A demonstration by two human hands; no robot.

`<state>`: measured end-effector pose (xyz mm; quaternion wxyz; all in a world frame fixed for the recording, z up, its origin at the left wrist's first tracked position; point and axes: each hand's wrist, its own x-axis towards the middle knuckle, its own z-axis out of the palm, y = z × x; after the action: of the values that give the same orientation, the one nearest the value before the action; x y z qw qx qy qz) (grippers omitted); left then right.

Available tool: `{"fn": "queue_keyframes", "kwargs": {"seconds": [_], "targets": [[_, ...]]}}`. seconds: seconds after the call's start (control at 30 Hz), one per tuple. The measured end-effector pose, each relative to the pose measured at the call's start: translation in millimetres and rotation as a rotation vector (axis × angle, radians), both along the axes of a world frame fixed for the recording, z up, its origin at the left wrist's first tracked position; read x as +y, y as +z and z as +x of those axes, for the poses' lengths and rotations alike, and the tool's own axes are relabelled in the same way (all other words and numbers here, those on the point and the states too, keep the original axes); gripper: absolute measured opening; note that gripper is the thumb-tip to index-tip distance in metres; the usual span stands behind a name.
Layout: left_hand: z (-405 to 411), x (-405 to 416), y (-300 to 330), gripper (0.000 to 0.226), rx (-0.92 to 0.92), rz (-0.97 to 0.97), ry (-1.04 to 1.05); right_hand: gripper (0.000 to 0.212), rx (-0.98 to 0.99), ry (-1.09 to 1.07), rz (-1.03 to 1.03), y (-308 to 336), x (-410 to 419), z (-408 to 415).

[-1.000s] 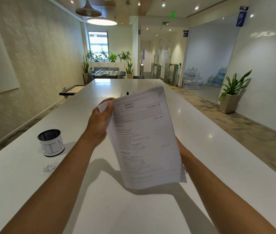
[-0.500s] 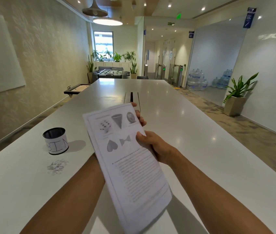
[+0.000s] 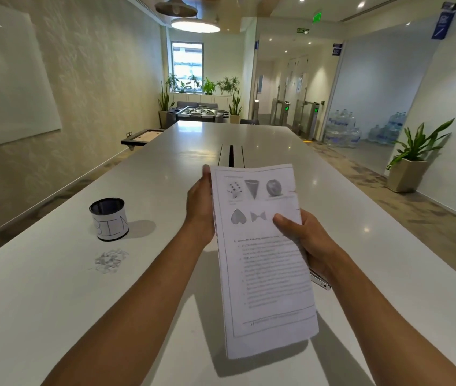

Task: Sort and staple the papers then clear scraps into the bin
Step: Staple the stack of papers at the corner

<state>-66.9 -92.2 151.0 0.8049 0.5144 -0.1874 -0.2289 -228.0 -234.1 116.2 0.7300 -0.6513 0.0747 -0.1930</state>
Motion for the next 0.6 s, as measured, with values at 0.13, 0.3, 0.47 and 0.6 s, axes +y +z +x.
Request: {"fn": "queue_keyframes", "kwargs": {"seconds": [0.13,0.3,0.47,0.6], "targets": [[2.5,8.9,-2.1,0.041,-0.204,-0.082,-0.011,0.044,-0.015,-0.059,-0.04,0.5,-6.7,-6.2],[1.4,10.9,-3.0,0.014,-0.469,-0.033,0.044,0.042,-0.063,-0.142,-0.114,0.4,-8.2,-7.7],[1.7,12.5,-2.2,0.011,-0.517,-0.014,0.091,0.038,-0.086,-0.195,-0.135,-1.0,-7.1,-10.0],[1.4,11.4,-3.8,0.012,-0.481,-0.032,0.089,0.048,-0.078,-0.211,-0.141,-3.0,-6.6,-11.1]]}}
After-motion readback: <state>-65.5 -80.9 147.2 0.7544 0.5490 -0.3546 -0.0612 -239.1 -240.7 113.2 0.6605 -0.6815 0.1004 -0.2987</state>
